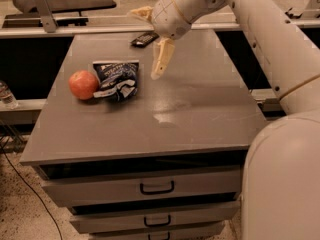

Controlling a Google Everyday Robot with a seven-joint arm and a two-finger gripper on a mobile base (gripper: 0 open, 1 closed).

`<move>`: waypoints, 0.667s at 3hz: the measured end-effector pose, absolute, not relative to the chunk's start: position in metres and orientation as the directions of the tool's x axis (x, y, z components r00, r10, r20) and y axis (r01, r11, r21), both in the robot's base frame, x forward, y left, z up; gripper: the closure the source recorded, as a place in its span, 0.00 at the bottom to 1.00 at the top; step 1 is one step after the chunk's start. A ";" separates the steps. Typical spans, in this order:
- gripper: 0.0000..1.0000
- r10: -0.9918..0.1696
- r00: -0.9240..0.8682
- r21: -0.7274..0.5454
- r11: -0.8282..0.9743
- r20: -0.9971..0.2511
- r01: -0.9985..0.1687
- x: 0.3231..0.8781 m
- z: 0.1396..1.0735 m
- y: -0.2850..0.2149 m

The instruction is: Move blue chip bag near apple

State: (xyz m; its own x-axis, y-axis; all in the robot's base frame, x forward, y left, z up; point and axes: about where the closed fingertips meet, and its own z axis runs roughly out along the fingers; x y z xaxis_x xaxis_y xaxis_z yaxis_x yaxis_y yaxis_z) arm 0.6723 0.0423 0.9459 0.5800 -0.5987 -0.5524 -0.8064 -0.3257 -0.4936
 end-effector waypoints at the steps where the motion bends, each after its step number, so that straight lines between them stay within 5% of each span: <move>1: 0.00 -0.635 0.521 -0.578 -0.141 -0.570 -0.804 0.700 0.996 -0.007; 2: 0.00 -0.632 0.525 -0.590 -0.129 -0.570 -0.797 0.703 1.002 -0.007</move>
Offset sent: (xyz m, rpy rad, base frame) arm 0.0246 -0.0448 0.0455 0.0879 -0.0688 -0.1485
